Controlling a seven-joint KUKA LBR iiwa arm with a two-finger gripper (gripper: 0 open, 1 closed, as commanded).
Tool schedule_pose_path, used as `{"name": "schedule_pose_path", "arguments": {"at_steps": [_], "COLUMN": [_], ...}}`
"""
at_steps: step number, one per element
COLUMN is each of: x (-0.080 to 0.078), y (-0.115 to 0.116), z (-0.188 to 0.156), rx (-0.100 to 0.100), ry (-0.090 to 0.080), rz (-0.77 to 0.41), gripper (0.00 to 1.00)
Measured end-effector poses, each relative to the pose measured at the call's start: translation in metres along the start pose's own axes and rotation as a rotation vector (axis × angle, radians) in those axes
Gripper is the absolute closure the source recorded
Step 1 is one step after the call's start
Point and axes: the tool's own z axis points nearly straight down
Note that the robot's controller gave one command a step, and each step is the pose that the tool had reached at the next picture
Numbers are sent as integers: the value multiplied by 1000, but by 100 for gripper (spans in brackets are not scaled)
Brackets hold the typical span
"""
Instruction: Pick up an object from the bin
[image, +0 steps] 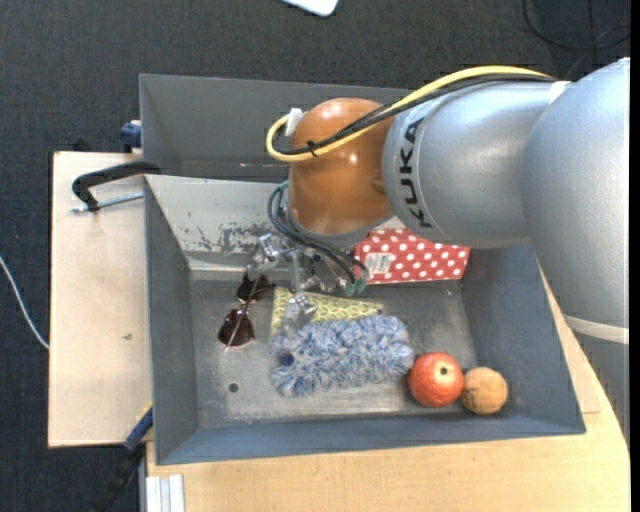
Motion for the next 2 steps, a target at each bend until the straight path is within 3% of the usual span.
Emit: {"name": "schedule_pose_path", "arguments": {"at_steps": [1, 2], "x": [0, 1], "y": [3, -16], "z": [-1, -8], "rx": [-7, 0], "ry": [4, -2], "rz": [-102, -111], "gripper": [0, 0]}}
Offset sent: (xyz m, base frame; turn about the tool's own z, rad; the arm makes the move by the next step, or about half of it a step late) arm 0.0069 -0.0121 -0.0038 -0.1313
